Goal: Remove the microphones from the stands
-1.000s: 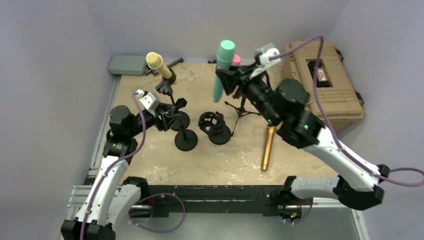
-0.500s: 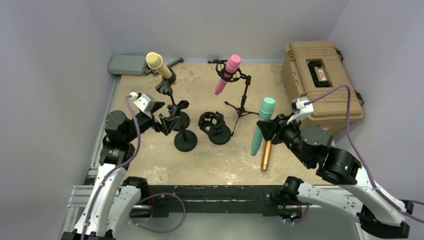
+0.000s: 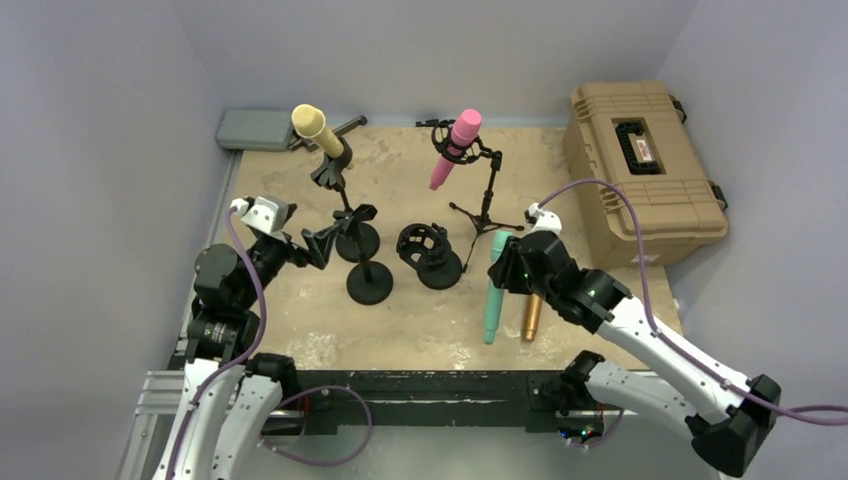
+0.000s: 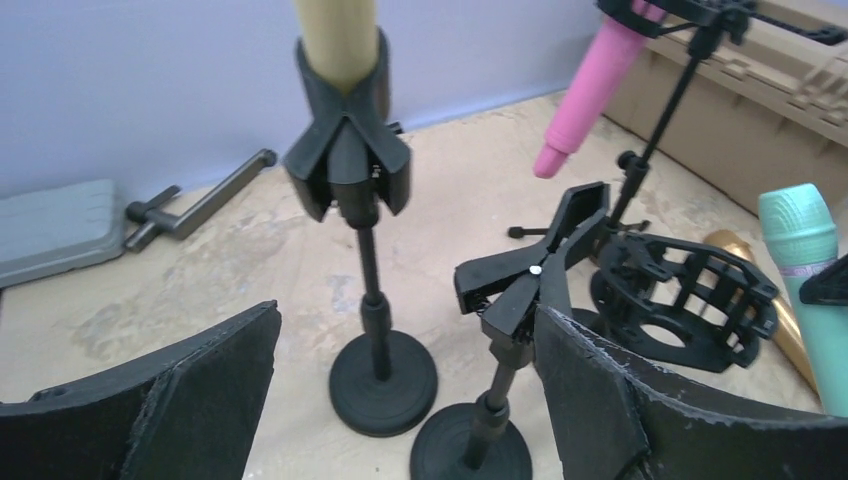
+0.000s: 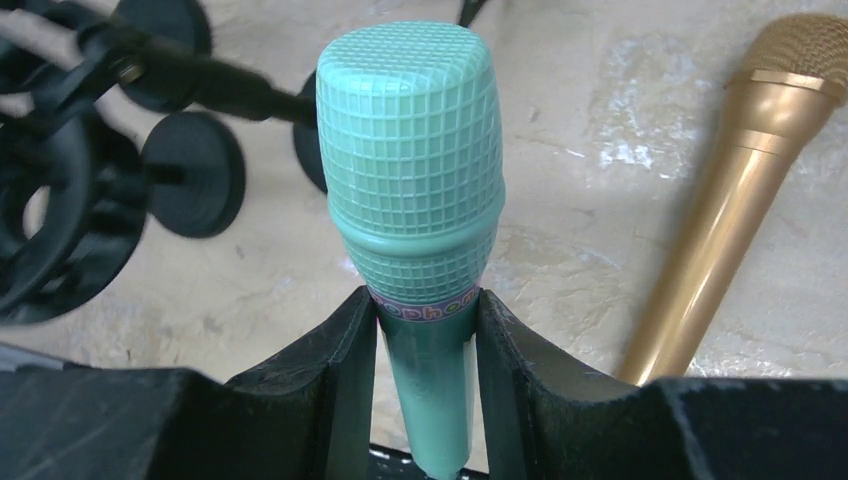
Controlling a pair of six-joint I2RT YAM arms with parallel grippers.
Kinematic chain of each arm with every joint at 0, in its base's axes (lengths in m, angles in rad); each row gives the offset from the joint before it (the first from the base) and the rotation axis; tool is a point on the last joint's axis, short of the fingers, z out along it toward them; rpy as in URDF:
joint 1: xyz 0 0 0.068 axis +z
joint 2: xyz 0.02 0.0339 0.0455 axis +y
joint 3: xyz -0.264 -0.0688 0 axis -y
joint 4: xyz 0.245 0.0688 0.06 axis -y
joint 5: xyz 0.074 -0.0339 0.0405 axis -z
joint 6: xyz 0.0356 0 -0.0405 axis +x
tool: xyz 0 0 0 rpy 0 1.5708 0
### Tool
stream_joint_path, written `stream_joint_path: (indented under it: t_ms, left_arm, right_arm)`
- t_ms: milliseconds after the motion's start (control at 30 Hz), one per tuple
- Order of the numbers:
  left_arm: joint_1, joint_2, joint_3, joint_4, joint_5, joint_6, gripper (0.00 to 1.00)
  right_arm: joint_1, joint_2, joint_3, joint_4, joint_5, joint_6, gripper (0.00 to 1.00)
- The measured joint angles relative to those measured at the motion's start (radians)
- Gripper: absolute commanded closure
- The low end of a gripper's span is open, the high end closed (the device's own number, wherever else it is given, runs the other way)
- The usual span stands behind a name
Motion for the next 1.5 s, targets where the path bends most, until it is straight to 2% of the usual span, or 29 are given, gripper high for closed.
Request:
stream_joint_path:
  t_ms: [167, 400, 533, 733, 1033, 1167, 1367, 1500]
  left_arm:
    - [0.000, 0.018, 0.043, -0.063, -0.094, 0.007, 0.08]
    - [0.000, 0.011, 0.047, -0.095, -0.092, 0.007, 0.08]
    - [0.000, -0.005, 0.047, -0.094, -0.045, 0.007, 0.06]
    - [0.000, -0.011, 0.047, -0.095, -0.020, 0.003, 0.05]
    - [0.000, -0.041, 0.047, -0.095, -0.013, -0.006, 0.04]
    - [0.000, -0.052, 0.047, -0.094, 0.007, -0.010, 0.01]
    - [0.000, -0.049, 0.048, -0.094, 0.040, -0.014, 0.00]
    - [0.000, -0.027, 0.064, -0.107, 0.043, -0.019, 0.00]
  right_arm:
    - [-0.238, 0.103, -0.033, 0.056, -0.191, -0.054, 1.00]
    - [-0.424, 0.277, -0.036, 0.086, -0.362, -0.159, 1.00]
    - [-0.480, 0.348, -0.036, 0.092, -0.371, -0.196, 1.00]
    - [-0.494, 0.491, -0.022, 0.092, -0.360, -0.214, 0.99]
    - [-0.494, 0.526, -0.014, 0.116, -0.327, -0.212, 0.87]
    - [-0.495, 0.528, -0.014, 0.141, -0.322, -0.212, 0.80]
    - [-0.495, 0.527, -0.016, 0.165, -0.322, -0.211, 0.51]
    - [-0.495, 0.510, -0.026, 0.174, -0.323, -0.219, 0.45]
